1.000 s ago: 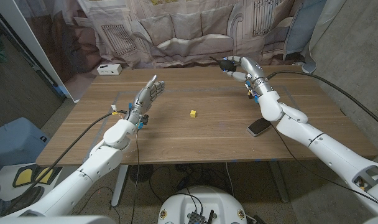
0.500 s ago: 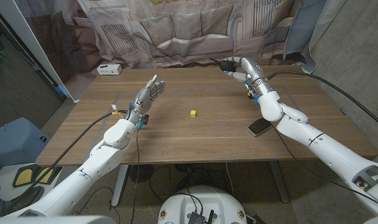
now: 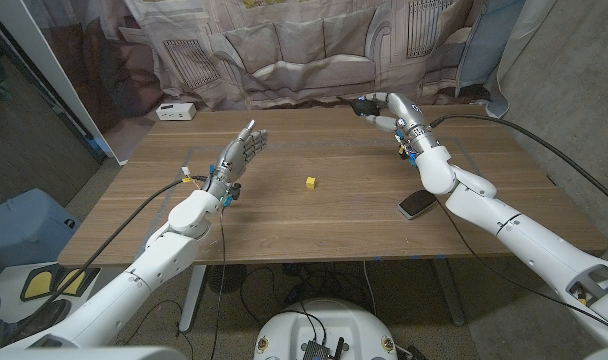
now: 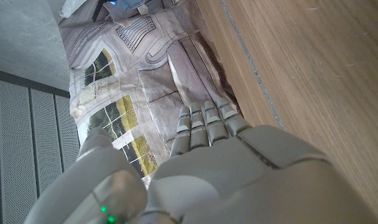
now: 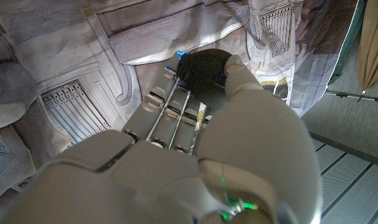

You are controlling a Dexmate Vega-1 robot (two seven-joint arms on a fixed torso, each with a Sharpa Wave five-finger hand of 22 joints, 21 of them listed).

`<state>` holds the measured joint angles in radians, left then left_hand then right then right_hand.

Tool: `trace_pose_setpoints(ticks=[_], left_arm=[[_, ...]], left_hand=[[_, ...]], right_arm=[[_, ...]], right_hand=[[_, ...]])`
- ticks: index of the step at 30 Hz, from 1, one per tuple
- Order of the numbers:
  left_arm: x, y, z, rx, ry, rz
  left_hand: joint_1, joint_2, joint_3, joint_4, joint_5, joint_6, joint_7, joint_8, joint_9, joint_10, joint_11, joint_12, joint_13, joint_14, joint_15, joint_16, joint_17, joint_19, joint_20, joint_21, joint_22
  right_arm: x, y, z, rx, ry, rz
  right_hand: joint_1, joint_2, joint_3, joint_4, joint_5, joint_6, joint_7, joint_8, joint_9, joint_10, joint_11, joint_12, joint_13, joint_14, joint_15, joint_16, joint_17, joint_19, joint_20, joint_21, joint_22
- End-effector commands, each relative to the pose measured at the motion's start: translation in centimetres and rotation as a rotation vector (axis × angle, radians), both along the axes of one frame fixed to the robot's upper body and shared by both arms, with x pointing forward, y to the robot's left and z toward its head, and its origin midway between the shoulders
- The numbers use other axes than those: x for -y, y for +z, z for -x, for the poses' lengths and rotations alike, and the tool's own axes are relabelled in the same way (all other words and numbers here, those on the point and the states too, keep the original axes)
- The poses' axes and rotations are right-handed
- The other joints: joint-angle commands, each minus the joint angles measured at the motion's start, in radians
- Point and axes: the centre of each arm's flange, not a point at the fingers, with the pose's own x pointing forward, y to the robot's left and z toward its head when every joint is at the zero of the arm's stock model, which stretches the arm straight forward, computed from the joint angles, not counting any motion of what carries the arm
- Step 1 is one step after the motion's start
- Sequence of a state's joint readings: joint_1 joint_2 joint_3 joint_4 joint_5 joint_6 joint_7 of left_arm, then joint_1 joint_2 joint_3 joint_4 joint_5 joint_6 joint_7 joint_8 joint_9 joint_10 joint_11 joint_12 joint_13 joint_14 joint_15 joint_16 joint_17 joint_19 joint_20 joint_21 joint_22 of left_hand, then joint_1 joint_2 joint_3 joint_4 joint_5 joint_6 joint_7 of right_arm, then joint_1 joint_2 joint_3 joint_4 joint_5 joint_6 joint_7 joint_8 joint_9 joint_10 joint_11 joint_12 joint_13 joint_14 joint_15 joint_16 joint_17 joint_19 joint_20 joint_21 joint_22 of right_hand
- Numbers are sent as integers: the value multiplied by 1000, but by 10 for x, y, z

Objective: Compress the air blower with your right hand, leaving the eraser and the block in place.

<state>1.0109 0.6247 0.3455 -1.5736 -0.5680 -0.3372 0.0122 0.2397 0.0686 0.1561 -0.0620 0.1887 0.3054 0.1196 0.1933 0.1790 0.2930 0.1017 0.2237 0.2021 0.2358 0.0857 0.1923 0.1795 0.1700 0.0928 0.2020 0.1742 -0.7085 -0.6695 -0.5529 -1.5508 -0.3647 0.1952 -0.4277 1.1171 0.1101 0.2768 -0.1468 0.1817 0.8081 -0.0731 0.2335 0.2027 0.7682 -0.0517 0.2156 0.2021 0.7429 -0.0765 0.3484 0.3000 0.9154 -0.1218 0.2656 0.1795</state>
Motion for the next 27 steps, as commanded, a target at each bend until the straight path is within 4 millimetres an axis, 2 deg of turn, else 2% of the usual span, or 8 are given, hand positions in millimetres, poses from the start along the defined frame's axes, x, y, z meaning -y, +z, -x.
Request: trace_pose_setpoints(ticks=[1, 13, 19, 27], left_arm=[[3, 4, -1, 3, -4, -8], [4, 3, -4, 5, -10, -3], [4, 1, -4, 3, -7, 1], [3, 1, -4, 7, -7, 3]], left_hand=[[3, 6, 4, -7, -1, 7, 2, -1, 4, 4, 1, -4, 3, 5, 3, -2, 2, 10, -1, -4, 5], [2, 6, 4, -8, -1, 7, 2, -2, 4, 4, 0, -5, 3, 5, 4, -2, 2, 10, -1, -4, 5], [2, 6, 4, -8, -1, 6, 0, -2, 4, 5, 1, -5, 3, 5, 3, -2, 2, 10, -1, -4, 5], [2, 6, 4, -9, -1, 7, 1, -1, 4, 6, 2, -5, 3, 5, 3, -3, 2, 10, 0, -4, 5]], right_arm=[[2, 0, -2, 5, 12, -14], [5, 0, -1, 13, 10, -29], [5, -1, -1, 16, 14, -35], [5, -1, -1, 27, 16, -40]], right_hand=[[-2, 14, 8, 6, 8, 15, -2, 10, 3, 14, -1, 8, 2, 12, -86, 6, -2, 11, 0, 7, 3], [-9, 23, 9, 11, 8, 53, -3, 18, 1, 42, -1, 13, 1, 33, -89, 6, -6, 24, 0, 13, 3], [-18, 29, 10, 15, 7, 98, -11, 29, 0, 88, -3, 25, 0, 77, -100, 15, -11, 46, 0, 22, 4], [-18, 31, 11, 12, 7, 128, -13, 36, -1, 115, -1, 30, 0, 99, -103, 17, -15, 56, -1, 27, 5]])
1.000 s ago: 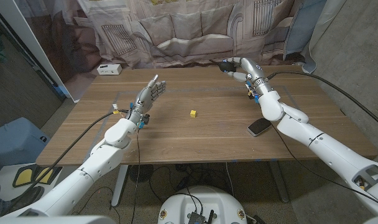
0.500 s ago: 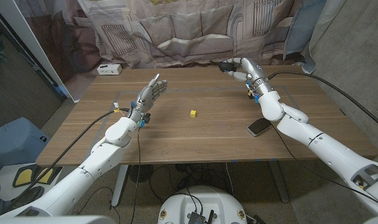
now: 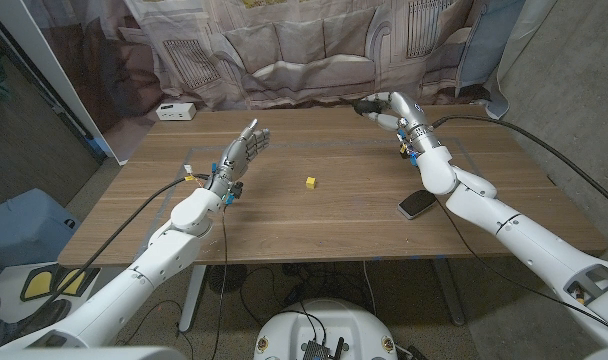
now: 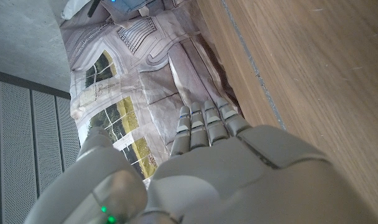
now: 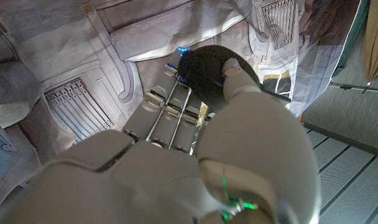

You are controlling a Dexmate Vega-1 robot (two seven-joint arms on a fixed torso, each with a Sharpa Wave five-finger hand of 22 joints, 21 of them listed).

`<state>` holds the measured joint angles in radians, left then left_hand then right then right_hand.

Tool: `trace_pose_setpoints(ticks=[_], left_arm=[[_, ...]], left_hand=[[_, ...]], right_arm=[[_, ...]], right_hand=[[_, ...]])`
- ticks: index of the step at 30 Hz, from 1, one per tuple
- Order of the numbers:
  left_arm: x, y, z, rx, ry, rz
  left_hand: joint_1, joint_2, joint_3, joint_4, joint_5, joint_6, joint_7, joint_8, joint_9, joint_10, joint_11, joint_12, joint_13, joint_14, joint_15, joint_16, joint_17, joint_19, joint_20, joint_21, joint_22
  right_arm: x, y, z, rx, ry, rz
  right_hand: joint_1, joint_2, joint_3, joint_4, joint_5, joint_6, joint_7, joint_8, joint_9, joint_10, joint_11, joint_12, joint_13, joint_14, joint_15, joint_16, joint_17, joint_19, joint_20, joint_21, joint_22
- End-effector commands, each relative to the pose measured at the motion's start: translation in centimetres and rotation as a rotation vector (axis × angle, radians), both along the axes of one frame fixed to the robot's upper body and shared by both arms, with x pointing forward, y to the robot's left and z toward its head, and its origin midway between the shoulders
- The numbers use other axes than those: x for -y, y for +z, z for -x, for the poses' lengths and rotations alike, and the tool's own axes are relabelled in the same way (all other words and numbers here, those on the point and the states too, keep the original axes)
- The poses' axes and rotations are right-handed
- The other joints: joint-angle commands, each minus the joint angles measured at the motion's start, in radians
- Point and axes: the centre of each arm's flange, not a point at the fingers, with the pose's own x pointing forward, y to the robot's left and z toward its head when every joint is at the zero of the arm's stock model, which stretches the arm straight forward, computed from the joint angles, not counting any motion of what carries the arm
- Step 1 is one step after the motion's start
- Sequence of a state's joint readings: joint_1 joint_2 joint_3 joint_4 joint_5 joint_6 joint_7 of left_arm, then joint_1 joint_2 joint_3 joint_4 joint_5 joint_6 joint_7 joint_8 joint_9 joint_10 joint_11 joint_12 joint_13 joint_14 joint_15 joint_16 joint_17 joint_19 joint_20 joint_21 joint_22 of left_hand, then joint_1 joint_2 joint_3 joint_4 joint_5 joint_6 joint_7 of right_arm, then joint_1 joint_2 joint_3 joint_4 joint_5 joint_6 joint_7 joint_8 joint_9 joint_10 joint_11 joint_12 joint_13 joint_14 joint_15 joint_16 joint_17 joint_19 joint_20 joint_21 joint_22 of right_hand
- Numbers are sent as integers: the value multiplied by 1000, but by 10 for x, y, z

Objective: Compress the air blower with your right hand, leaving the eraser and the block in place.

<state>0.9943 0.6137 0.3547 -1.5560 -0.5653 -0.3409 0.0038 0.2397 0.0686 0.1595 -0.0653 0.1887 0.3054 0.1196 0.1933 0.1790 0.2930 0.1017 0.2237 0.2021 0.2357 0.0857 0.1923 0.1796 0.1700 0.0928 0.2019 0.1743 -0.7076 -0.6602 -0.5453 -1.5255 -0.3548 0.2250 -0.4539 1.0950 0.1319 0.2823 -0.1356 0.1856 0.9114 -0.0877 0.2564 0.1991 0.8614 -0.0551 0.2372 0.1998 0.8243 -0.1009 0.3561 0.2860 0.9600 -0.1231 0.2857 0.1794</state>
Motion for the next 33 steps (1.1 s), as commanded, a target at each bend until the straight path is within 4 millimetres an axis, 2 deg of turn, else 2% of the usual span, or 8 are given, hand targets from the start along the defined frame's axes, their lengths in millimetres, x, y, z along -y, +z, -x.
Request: trace_pose_setpoints(ticks=[1, 10, 18, 33], left_arm=[[-1, 0, -1, 5, -1, 5], [-3, -1, -1, 5, 1, 9], [-2, 1, -1, 4, -2, -1], [-2, 3, 2, 8, 3, -5]], left_hand=[[1, 6, 1, -5, -1, 8, 0, -1, 4, 6, 2, -5, 3, 5, 2, -3, 2, 10, 0, -4, 5], [1, 7, 1, -6, -1, 7, 1, -2, 4, 5, 2, -5, 3, 10, 6, -1, 2, 18, 5, -1, 5], [0, 7, 1, -7, -1, 8, 1, -1, 4, 6, 0, -5, 3, 11, 5, -1, 2, 21, 4, 0, 5], [0, 7, 1, -8, -1, 10, 2, -1, 4, 5, 2, -6, 3, 11, 6, -1, 2, 21, 8, 0, 5]], right_arm=[[0, -1, 0, 15, 9, -12], [0, -1, 0, 20, 20, -16], [0, 1, 0, 14, 27, -9], [-2, 2, 1, 14, 23, -4]], right_hand=[[4, 11, 7, 1, 3, 34, 0, 15, 3, 28, 2, 9, 2, 27, -79, 12, -2, 17, -1, 9, 5], [0, 16, 10, 1, 4, 70, -4, 21, 1, 72, -7, 17, 1, 71, -93, 21, -6, 45, -7, 22, 7], [5, 22, 17, -3, 4, 98, 14, 25, -1, 105, -2, 20, -1, 106, -91, 25, -10, 72, -9, 36, 8], [13, 23, 18, -8, -2, 125, 23, 29, -2, 123, 5, 17, -2, 122, -93, 33, -3, 77, -10, 42, 10]])
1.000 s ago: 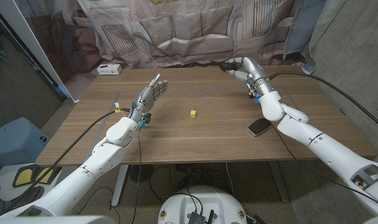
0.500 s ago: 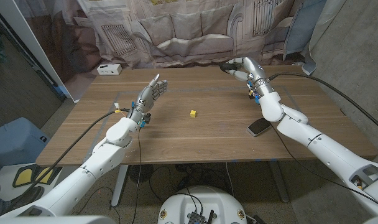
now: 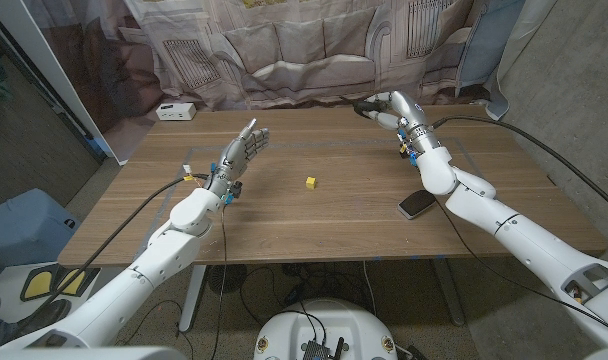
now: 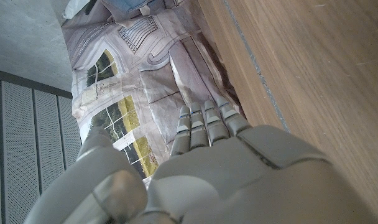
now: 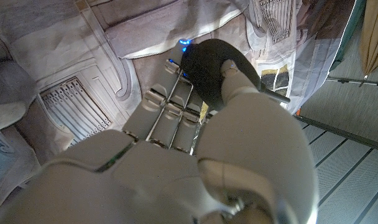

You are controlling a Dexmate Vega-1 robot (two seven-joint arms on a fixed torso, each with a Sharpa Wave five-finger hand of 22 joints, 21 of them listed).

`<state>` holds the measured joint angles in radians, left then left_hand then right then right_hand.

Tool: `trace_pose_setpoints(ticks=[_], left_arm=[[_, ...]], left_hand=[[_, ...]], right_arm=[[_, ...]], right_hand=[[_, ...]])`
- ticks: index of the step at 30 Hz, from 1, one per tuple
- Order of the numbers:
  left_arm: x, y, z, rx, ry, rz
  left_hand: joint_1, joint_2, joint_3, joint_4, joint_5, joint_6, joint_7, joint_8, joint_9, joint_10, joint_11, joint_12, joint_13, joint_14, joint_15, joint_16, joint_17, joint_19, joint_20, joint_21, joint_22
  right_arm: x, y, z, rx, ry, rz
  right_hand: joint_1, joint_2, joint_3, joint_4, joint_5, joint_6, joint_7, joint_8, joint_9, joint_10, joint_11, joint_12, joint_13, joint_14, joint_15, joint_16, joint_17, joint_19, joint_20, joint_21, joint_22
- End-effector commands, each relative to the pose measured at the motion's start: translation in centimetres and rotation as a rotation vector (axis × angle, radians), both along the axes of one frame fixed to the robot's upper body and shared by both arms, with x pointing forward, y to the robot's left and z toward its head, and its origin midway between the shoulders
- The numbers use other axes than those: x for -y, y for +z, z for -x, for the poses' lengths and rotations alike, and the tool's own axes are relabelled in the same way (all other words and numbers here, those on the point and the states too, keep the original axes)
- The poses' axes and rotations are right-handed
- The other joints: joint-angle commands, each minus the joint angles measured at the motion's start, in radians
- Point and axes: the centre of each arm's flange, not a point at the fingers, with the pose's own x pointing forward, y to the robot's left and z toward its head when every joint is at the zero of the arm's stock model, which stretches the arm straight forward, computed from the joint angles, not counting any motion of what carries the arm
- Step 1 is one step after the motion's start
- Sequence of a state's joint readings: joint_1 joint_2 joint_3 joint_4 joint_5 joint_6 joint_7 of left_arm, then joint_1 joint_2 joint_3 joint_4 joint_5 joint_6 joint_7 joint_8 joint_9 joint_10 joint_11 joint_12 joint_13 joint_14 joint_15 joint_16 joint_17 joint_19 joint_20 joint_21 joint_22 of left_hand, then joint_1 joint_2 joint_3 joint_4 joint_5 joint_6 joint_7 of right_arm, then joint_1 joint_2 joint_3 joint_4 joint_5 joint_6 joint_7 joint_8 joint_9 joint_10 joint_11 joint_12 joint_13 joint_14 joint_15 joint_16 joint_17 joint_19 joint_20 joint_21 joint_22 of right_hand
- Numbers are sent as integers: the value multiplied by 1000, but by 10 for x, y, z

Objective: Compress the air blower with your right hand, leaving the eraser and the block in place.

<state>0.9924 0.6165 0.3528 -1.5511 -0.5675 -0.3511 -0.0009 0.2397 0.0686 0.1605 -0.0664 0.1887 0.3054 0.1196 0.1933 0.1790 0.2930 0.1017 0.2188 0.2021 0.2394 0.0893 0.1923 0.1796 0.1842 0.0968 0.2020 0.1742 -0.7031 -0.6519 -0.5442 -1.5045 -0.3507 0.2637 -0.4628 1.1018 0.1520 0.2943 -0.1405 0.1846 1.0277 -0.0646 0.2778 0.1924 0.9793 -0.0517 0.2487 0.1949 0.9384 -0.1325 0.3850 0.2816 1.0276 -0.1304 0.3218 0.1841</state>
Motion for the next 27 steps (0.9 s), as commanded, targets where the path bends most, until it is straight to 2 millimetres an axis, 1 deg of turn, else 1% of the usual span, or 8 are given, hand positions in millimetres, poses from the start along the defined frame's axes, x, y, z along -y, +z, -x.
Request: trace_pose_setpoints(ticks=[1, 6, 15, 18, 22, 24, 27], left_arm=[[0, 1, 1, -1, 3, -4], [1, 1, 1, -3, 2, -6], [2, 2, 2, -3, 7, -16], [2, 2, 2, -8, 9, -14], [3, 3, 2, 1, 4, -15], [4, 3, 3, 7, 6, -18], [4, 3, 4, 11, 4, -12]], left_hand=[[-1, 7, 0, -7, -1, 9, 2, -1, 4, 5, 4, -1, 3, 8, 3, -1, 2, 7, 4, 0, 5], [-1, 7, 0, -7, -1, 11, 1, -1, 4, 5, 4, -1, 3, 8, 3, -1, 2, 7, 4, -1, 5], [-1, 8, 0, -7, -1, 9, 1, -2, 4, 5, 0, -1, 3, 8, 2, -1, 2, 6, 4, -1, 6], [-1, 8, 0, -7, -1, 9, 2, -2, 4, 5, 0, -1, 3, 7, 2, -2, 2, 6, 4, -1, 6], [-1, 8, 0, -8, -1, 8, 2, -2, 4, 6, 1, 0, 3, 7, 3, -2, 2, 7, 4, -1, 6], [-1, 8, 0, -8, -1, 9, 3, -2, 4, 6, 1, -1, 3, 8, 2, -2, 2, 7, 4, -1, 6], [-2, 8, 0, -8, -1, 8, 1, -2, 4, 7, 2, 0, 3, 7, 3, -2, 2, 7, 4, -1, 6]], right_arm=[[-1, 3, 1, 3, -4, 3], [-1, 2, 1, 9, -9, 3], [1, -1, -1, 8, -12, -4], [1, -1, -1, 7, -14, -6], [0, -1, 0, 3, -17, -8], [0, 0, 1, -3, -27, -3], [0, 0, 2, -16, -37, 8]], right_hand=[[6, 3, 6, -3, -1, 10, 0, 7, 4, 7, -4, 5, 3, 8, -62, 4, 2, 10, -2, 7, 5], [5, 4, 7, -2, -2, 6, -6, 3, 4, 3, -12, 0, 3, 8, -66, 1, 0, 9, -6, 8, 5], [10, 2, 9, -5, -2, -8, -10, -8, 4, -12, -10, -13, 2, -4, -66, -9, 0, 1, -7, 7, 6], [9, 1, 8, -5, -1, -24, -14, -17, 4, -21, -8, -20, 3, -15, -61, -14, 1, -7, -6, 6, 6], [5, -8, 3, -6, 0, -44, -13, -29, 5, -37, -11, -30, 3, -26, -61, -20, 2, -14, -4, 5, 6], [-1, -16, -3, -4, -1, -46, -12, -30, 5, -42, -10, -33, 3, -30, -60, -22, 3, -19, -4, 4, 5], [-14, -29, -13, -2, -1, -63, -15, -40, 6, -58, -10, -42, 4, -51, -50, -31, 4, -27, -3, 2, 5]])
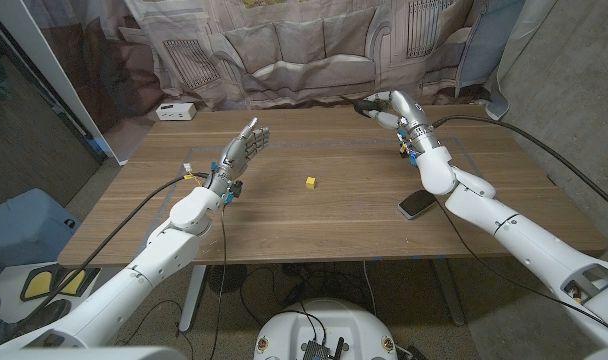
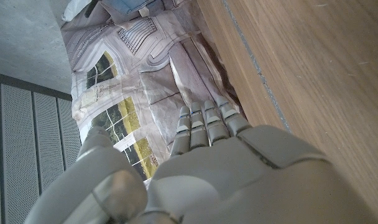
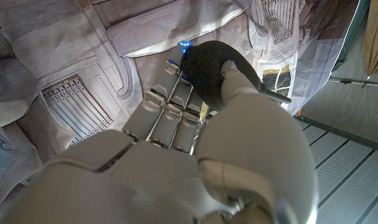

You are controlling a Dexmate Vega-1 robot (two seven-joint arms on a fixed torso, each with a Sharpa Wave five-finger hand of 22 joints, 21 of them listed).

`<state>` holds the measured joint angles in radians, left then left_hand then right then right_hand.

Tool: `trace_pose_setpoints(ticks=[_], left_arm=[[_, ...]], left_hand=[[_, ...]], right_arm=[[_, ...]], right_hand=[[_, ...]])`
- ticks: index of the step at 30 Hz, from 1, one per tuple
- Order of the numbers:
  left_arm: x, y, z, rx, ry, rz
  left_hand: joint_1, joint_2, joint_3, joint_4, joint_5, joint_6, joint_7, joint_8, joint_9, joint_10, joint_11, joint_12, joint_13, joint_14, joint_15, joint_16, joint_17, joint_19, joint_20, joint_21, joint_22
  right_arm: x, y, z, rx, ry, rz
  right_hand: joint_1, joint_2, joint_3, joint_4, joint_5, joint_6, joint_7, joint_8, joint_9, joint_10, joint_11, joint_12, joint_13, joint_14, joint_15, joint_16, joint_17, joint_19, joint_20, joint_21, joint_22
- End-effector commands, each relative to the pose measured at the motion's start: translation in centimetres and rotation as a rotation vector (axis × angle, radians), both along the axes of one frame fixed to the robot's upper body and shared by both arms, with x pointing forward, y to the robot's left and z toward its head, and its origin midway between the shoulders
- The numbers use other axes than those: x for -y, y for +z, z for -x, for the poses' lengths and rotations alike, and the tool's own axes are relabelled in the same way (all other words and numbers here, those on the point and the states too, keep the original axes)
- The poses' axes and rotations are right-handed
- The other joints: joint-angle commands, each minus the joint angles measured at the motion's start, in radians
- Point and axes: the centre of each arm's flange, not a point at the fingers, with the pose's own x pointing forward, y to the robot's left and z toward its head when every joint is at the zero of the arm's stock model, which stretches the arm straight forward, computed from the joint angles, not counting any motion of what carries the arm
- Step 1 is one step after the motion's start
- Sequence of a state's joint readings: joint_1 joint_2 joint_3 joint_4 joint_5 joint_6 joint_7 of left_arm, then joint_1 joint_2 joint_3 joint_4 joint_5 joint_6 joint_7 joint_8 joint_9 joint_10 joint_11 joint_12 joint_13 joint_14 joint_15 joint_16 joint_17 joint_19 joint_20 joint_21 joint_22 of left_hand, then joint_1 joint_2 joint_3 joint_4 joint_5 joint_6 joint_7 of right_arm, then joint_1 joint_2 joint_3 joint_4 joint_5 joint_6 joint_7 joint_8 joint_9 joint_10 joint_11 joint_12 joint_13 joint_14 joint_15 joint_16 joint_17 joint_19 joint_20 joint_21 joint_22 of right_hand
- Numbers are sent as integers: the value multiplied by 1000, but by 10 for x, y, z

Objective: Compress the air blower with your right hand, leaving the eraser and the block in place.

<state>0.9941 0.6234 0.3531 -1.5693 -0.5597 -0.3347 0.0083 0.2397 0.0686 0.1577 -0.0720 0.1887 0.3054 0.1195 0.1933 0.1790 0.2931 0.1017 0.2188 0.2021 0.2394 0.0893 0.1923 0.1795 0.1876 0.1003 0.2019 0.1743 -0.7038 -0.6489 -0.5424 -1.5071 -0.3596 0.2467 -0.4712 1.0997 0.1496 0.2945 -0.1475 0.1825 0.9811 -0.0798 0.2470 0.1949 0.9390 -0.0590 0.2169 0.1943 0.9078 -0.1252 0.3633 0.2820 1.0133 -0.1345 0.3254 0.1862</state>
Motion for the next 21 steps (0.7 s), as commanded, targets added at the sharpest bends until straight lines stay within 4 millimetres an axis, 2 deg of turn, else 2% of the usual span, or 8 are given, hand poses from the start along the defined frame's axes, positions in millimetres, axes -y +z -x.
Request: trace_pose_setpoints(ticks=[1, 14, 21], left_arm=[[1, 0, 2, 13, 0, 0], [0, -3, 2, 5, -3, 7], [2, -4, 1, 4, -10, 3]], left_hand=[[-2, 8, 3, -2, -1, 8, 2, -2, 4, 6, 2, -1, 3, 8, 2, -2, 2, 4, 0, -1, 6], [-2, 8, 3, -3, -1, 8, 2, -2, 4, 5, 0, -1, 3, 8, 3, -2, 2, 3, 1, -1, 6], [-2, 8, 3, -4, -1, 8, 3, -2, 4, 6, 3, -1, 3, 9, 3, -2, 2, 4, 1, -1, 6]], right_arm=[[-1, -1, 4, -19, -23, 14], [1, 0, 7, -31, -42, 21], [2, 2, 8, -54, -41, 30]], right_hand=[[-13, -28, -15, 5, 2, -20, 1, -11, 4, -21, -1, -12, 4, -24, -60, -10, 5, -16, 2, -3, 2], [-40, -47, -37, 12, 1, -52, 4, -29, 5, -49, -1, -22, 6, -51, -51, -18, 12, -33, 12, -8, 0], [-49, -55, -47, 10, 3, -87, 11, -45, 5, -92, 4, -33, 7, -88, -41, -30, 18, -55, 18, -18, -1]])
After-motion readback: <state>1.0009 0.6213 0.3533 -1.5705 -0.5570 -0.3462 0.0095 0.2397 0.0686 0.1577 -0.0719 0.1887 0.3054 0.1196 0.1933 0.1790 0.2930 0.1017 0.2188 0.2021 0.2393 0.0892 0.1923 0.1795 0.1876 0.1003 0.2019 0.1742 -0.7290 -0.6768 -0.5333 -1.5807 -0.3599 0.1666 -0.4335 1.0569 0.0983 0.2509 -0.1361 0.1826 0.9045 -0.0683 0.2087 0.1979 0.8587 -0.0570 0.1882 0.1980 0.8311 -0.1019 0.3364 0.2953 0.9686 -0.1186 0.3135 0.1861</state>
